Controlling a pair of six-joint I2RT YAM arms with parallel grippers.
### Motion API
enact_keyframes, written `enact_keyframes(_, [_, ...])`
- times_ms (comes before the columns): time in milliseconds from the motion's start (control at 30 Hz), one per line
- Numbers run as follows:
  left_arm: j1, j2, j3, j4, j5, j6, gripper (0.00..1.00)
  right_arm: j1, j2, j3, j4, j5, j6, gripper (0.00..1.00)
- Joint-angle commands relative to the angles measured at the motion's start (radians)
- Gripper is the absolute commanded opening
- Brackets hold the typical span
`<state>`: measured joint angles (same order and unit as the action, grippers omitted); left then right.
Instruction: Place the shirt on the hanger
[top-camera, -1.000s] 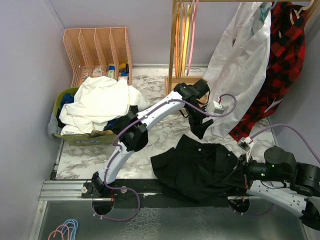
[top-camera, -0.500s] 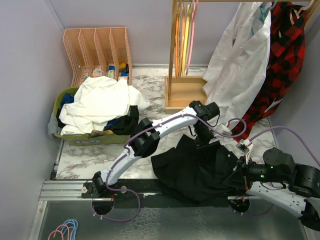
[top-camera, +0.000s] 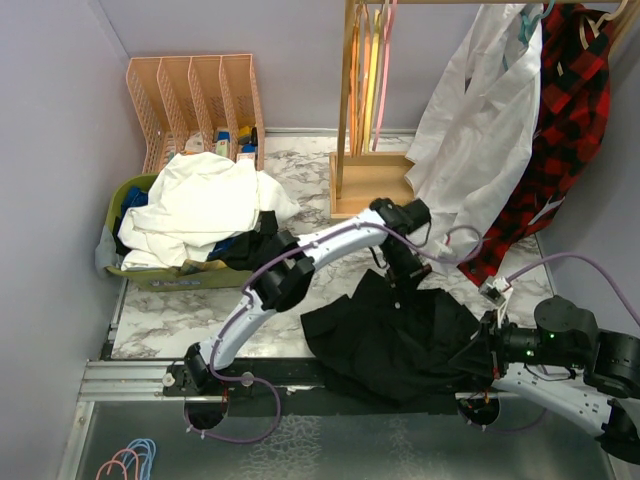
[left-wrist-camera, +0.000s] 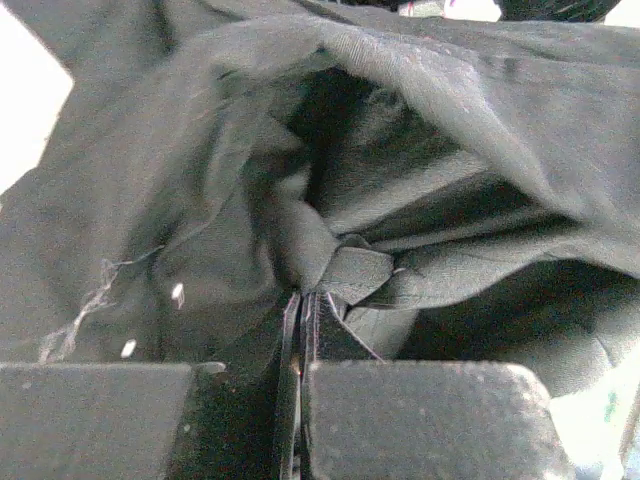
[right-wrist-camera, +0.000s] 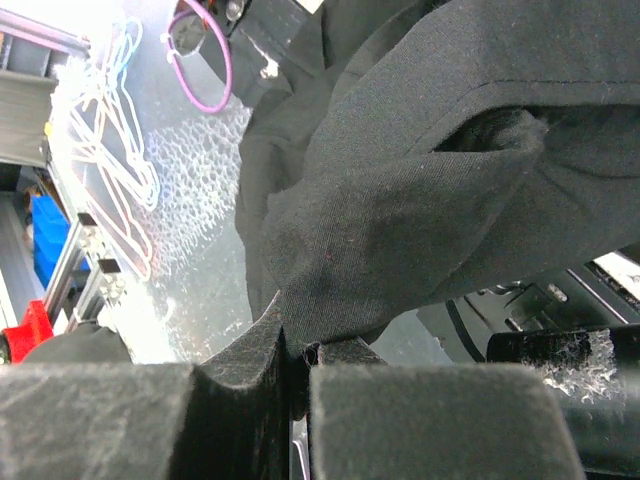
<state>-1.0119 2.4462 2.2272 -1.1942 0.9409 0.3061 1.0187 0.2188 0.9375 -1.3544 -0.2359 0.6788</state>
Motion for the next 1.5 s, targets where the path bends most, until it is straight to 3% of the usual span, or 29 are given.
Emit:
enact_keyframes(0, [0.171,-0.308,-0.01,0.183,0.029,-0.145,0.0,-0.011,0.025,0.075,0.043,0.036,-0.041,0.01])
enact_keyframes(133, [0.252,-0.426,0.062,0.148,0.024,-0.138,0.0,-0.011,0.103,0.124,0.072,0.058,-0.087,0.01])
enact_keyframes(367, [0.263,-0.681,-0.11,0.178,-0.117,-0.082,0.0,-0.011,0.22,0.196,0.166,0.124,-0.207,0.01])
enact_keyframes(633, [0.272,-0.943,-0.197,0.032,-0.292,0.091,0.0,-0.012,0.363,0.28,0.344,0.204,-0.388,0.01])
enact_keyframes(833, [0.358,-1.115,-0.297,0.06,-0.58,0.072,0.0,-0.011,0.447,0.342,0.605,0.339,-0.558,0.01])
enact_keyframes(967, [0.472,-1.196,-0.181,0.115,-0.819,0.027,0.0,-0.011,0.633,0.456,0.755,0.395,-0.733,0.01])
enact_keyframes(1033, [0.52,-1.211,-0.096,0.119,-0.87,0.023,0.0,-0.012,0.727,0.522,0.837,0.378,-0.809,0.01])
enact_keyframes(1133, [0.587,-1.221,0.003,0.101,-0.827,0.013,0.0,-0.011,0.828,0.585,0.957,0.377,-0.899,0.01])
enact_keyframes(1233, [0.648,-1.242,-0.055,0.091,-0.698,-0.006,0.0,-0.014,0.874,0.566,1.018,0.39,-0.915,0.01])
enact_keyframes(1333, [0.697,-1.278,-0.325,0.154,-0.517,-0.068,0.0,-0.052,0.823,0.385,1.091,0.362,-0.825,0.01])
enact_keyframes(1467, [0.743,-1.306,-0.774,0.328,-0.346,-0.182,0.0,-0.124,0.668,0.013,1.189,0.365,-0.599,0.01])
